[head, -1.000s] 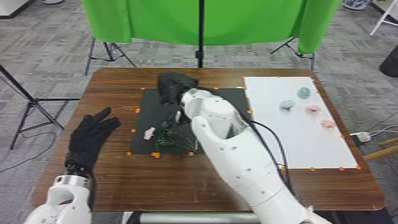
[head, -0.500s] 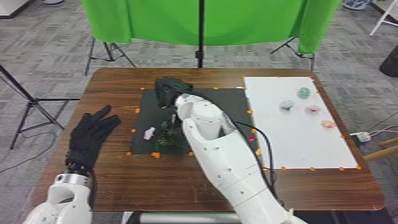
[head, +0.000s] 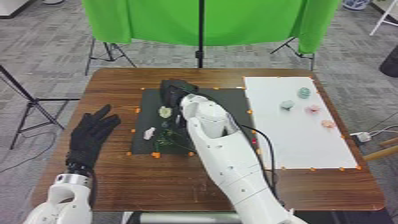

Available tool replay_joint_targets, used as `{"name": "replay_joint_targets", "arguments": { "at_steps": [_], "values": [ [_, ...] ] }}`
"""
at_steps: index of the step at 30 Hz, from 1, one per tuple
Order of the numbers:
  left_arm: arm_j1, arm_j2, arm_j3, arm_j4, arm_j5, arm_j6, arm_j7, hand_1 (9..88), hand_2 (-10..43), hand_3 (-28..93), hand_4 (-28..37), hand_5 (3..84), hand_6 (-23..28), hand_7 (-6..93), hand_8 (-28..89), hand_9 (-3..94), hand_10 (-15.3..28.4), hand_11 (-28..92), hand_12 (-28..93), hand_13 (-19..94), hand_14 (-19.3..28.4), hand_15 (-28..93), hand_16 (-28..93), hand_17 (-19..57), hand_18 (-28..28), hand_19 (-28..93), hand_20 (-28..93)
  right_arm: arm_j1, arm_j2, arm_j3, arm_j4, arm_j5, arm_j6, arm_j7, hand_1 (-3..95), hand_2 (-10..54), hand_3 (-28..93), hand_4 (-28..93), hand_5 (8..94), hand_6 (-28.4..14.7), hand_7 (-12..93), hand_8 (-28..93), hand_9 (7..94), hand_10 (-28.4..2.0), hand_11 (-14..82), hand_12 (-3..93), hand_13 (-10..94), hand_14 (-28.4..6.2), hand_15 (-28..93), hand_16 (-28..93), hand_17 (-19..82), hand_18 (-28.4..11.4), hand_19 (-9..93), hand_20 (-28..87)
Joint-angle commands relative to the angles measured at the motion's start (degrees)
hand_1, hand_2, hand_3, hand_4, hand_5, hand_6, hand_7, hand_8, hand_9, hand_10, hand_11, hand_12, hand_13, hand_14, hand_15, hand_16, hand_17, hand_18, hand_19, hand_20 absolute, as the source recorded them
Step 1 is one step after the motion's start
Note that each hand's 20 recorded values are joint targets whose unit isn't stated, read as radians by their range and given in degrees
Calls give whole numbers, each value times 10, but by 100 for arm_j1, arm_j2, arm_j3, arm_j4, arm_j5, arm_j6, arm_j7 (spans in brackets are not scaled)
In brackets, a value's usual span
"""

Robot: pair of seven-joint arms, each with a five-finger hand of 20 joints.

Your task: Arrange flowers

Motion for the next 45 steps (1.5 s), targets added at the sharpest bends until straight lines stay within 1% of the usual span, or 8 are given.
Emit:
{"name": "replay_joint_targets", "arguments": {
  "at_steps": [1, 8, 11, 14, 19, 24, 30, 45],
  "values": [
    [75, -65, -28, 30, -6, -46, -10, 172, -27, 658, -277, 423, 60, 35, -41, 430, 140, 136, 142, 339, 167, 98, 49, 63, 126, 17, 179, 22, 209, -55, -74, -620, -120, 117, 634, -95, 493, -111, 651, 28, 198, 33, 853, -93, 83, 421, 881, -14, 585, 361, 632, -88, 932, 486],
    [145, -101, -70, 5, -9, -51, -18, 173, -26, 655, -273, 422, 59, 31, -36, 431, 140, 128, 150, 337, 168, 93, 54, 62, 125, 16, 180, 60, 770, -554, -695, 242, 114, 317, 599, -86, 512, -121, 651, 25, 202, 39, 835, -98, 117, 397, 873, -21, 587, 360, 620, -97, 932, 490],
    [132, -140, -67, 3, 25, -91, -14, 176, -25, 652, -273, 419, 59, 26, -37, 429, 139, 124, 151, 336, 168, 93, 56, 62, 125, 15, 180, 117, 1497, -923, -1490, 1225, 148, 775, 534, -52, 530, -126, 652, 22, 197, 43, 785, -117, 216, 282, 848, -35, 593, 358, 592, -115, 932, 500],
    [206, -155, -110, -25, 23, -60, 11, 176, -24, 651, -271, 420, 60, 23, -35, 429, 139, 122, 152, 335, 168, 92, 57, 61, 125, 15, 180, 65, 2350, -874, -2513, 2154, 107, 1234, 434, -29, 605, -146, 633, 15, 173, 26, 724, -133, 216, 240, 780, -68, 566, 340, 519, -142, 897, 480],
    [255, -175, -171, -47, 6, -35, -5, 175, -26, 653, -271, 424, 60, 30, -34, 431, 139, 125, 155, 340, 168, 93, 58, 61, 125, 15, 181, -607, 3584, 201, -3930, 3142, 121, 1922, 399, -37, 632, -140, 593, 8, 157, -83, 686, -145, 194, 234, 733, -91, 545, 328, 479, -165, 879, 506],
    [295, -174, -177, -62, 22, -35, -55, 175, -26, 654, -272, 425, 60, 33, -37, 432, 140, 130, 155, 341, 168, 94, 59, 62, 125, 15, 181, -1825, 4385, 1676, -4610, 3371, 34, 2475, 389, -48, 607, -134, 592, 5, 150, -82, 695, -153, 193, 233, 738, -96, 557, 326, 483, -165, 889, 507],
    [365, -211, -181, -84, 33, -16, -108, 176, -24, 653, -272, 426, 60, 37, -38, 433, 141, 133, 153, 341, 168, 94, 59, 62, 125, 15, 181, -3036, 4509, 2808, -4606, 2941, -35, 2955, 349, -68, 580, -114, 607, -7, 137, -74, 717, -156, 208, 240, 758, -96, 595, 331, 517, -159, 924, 507],
    [230, -181, -88, -39, 81, -86, -238, 181, -25, 653, -268, 427, 60, 38, -39, 432, 141, 137, 150, 340, 167, 93, 58, 62, 125, 15, 182, -3076, 4109, 2947, -3314, 2300, -334, 2911, 327, -94, 591, -119, 595, 13, 124, -80, 710, -161, 211, 248, 762, -97, 616, 337, 528, -159, 932, 515]
  ]
}}
